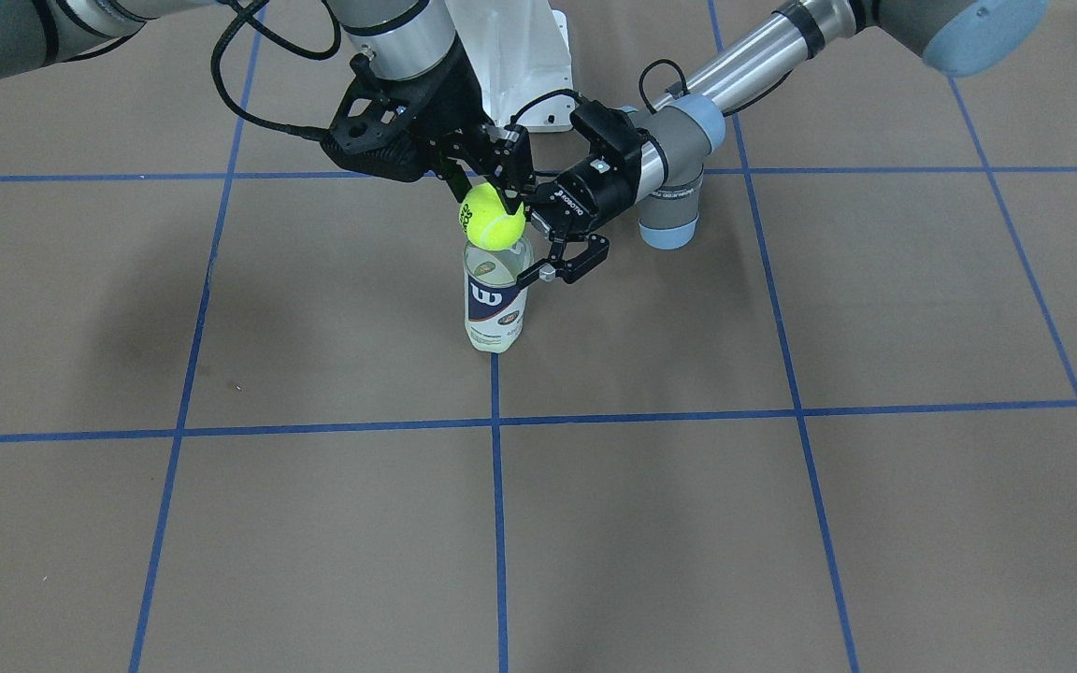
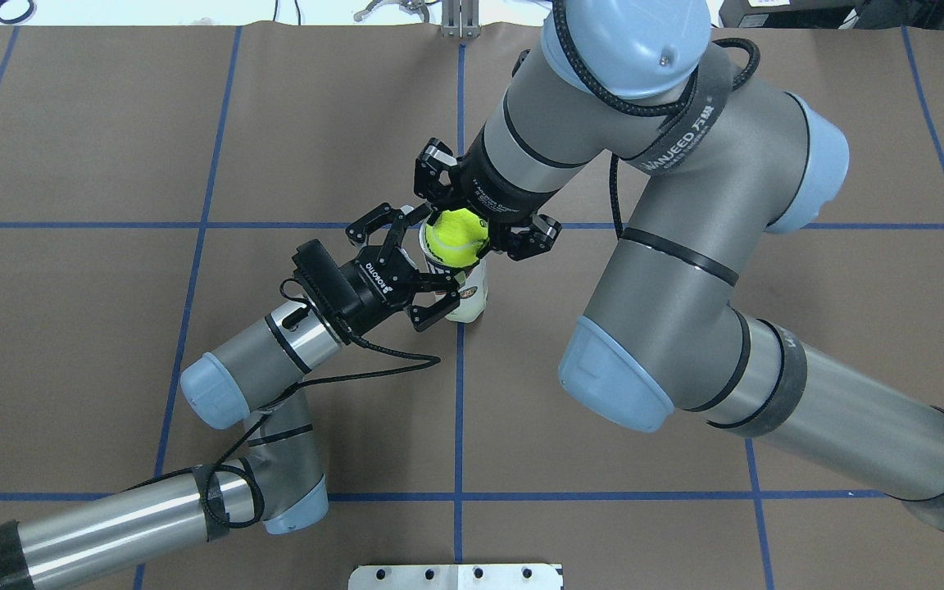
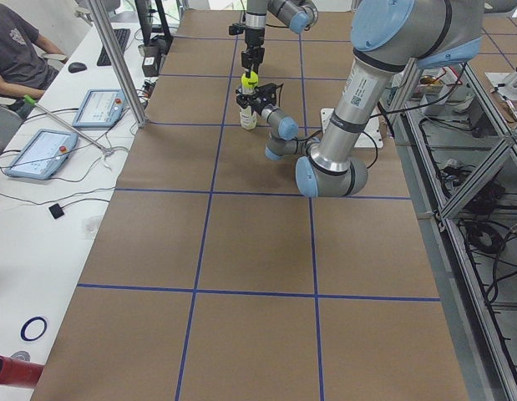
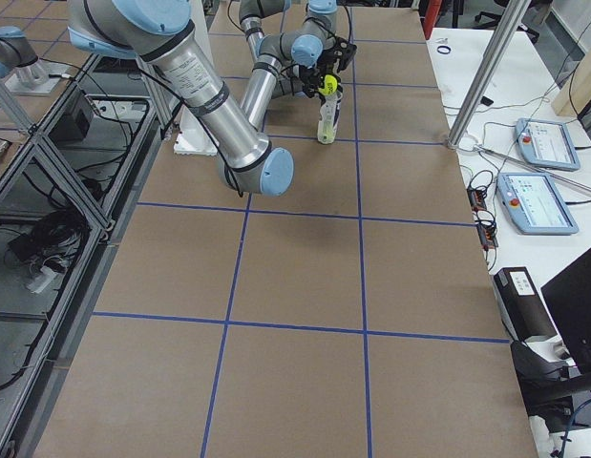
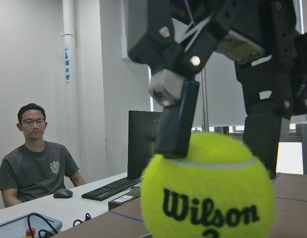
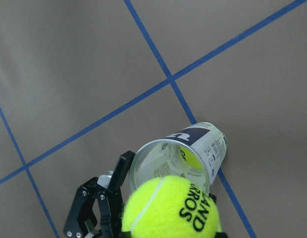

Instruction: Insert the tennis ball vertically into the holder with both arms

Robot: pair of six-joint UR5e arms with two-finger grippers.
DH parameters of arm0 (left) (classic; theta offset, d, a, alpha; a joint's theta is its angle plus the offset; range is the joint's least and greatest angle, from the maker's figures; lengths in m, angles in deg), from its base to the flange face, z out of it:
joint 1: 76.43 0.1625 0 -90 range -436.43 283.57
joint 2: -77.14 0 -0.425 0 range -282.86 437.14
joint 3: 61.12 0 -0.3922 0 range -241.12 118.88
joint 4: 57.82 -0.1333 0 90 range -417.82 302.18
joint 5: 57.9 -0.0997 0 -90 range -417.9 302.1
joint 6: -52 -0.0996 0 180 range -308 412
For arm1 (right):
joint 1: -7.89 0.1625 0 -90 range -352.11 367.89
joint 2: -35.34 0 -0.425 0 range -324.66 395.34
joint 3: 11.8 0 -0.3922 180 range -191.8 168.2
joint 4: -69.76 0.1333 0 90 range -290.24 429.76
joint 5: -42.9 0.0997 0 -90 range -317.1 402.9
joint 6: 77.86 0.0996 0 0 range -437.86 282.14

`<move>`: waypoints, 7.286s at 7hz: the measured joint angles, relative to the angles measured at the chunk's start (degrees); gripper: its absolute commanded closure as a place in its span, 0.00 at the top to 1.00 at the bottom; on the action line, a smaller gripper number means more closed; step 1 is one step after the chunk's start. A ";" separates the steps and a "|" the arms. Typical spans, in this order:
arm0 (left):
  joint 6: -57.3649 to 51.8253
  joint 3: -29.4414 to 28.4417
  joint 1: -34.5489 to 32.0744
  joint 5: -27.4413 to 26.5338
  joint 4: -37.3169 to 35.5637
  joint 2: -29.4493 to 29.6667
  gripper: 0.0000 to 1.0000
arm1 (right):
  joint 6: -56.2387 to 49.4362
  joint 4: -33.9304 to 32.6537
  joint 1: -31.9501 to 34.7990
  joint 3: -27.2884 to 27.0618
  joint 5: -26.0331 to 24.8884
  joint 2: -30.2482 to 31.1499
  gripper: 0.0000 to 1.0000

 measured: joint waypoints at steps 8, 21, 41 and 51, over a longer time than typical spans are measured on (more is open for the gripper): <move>0.08 1.45 -0.03 0.00 0.00 -0.12 0.92 | -0.13 2.70 0.30 2.05 -0.63 -0.07 0.99; 25.96 13.35 -22.34 1.56 -23.50 -20.55 0.98 | -38.69 2.47 25.22 0.49 10.01 24.65 0.99; 3.13 34.69 -66.09 70.54 -110.31 -43.43 0.99 | -98.62 2.11 49.07 10.46 18.68 45.01 0.99; -12.86 34.69 -67.27 64.97 -120.57 -44.07 0.99 | -98.90 2.27 49.11 10.04 18.56 45.65 0.99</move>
